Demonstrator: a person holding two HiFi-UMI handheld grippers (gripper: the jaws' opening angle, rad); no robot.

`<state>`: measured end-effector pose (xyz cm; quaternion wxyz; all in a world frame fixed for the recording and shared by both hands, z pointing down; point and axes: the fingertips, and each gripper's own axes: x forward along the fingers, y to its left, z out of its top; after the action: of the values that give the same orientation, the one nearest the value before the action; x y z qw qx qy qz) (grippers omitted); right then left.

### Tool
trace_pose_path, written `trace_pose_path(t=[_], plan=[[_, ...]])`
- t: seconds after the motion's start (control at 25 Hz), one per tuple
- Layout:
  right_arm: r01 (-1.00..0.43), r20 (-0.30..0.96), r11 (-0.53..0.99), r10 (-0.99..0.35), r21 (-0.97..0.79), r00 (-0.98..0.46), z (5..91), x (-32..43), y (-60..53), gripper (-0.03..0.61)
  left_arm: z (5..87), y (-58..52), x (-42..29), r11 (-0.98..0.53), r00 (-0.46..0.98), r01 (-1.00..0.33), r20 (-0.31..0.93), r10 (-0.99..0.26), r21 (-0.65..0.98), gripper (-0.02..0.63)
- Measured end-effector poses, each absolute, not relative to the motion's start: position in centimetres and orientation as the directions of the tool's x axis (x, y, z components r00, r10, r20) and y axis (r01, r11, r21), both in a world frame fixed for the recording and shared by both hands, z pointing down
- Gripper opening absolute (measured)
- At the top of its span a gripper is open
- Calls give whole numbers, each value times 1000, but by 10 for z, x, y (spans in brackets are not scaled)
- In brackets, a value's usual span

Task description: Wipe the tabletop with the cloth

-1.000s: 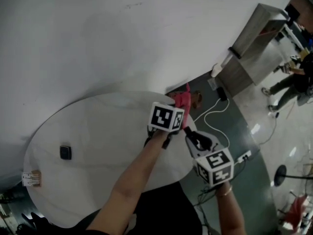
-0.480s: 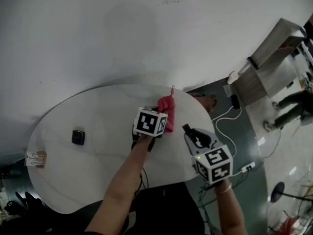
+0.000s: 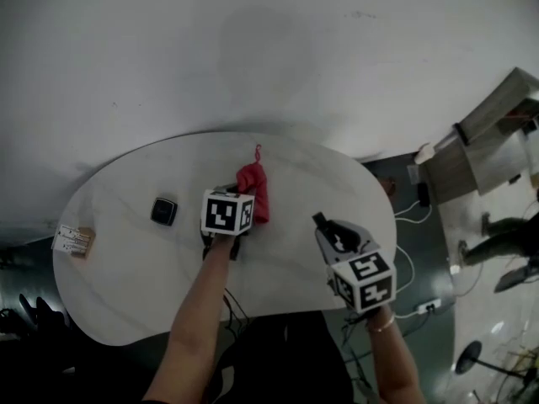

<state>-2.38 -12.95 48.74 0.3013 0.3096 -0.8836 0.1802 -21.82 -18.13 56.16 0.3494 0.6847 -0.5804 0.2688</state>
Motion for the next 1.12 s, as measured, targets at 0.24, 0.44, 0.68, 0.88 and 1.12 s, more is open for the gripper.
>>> trace_pose_path(t=[0.24,0.44,0.68,0.88,1.12], plan=[[-713,636,687,-491,-138,-596,480,-14,-109,92,548,-157,-260,19,73,-993,752,-655,112,61],[-779,640,615,-550,-126,-537,482,27,-103,92,530,-167,-198,-75,213,-971,689,-693,225,61],[-850,636,514,-617,-120,-463,477,92,-98,92,515,-197,-63,-291,412,-911,635,-654,292,61],[-898,633,421,-663,-127,-401,475,146,-92,92,508,-207,48,-440,542,-836,615,-573,327,61],[-931,636,342,-692,-129,-342,476,193,-85,92,522,-207,149,-556,622,-759,632,-462,339,61]])
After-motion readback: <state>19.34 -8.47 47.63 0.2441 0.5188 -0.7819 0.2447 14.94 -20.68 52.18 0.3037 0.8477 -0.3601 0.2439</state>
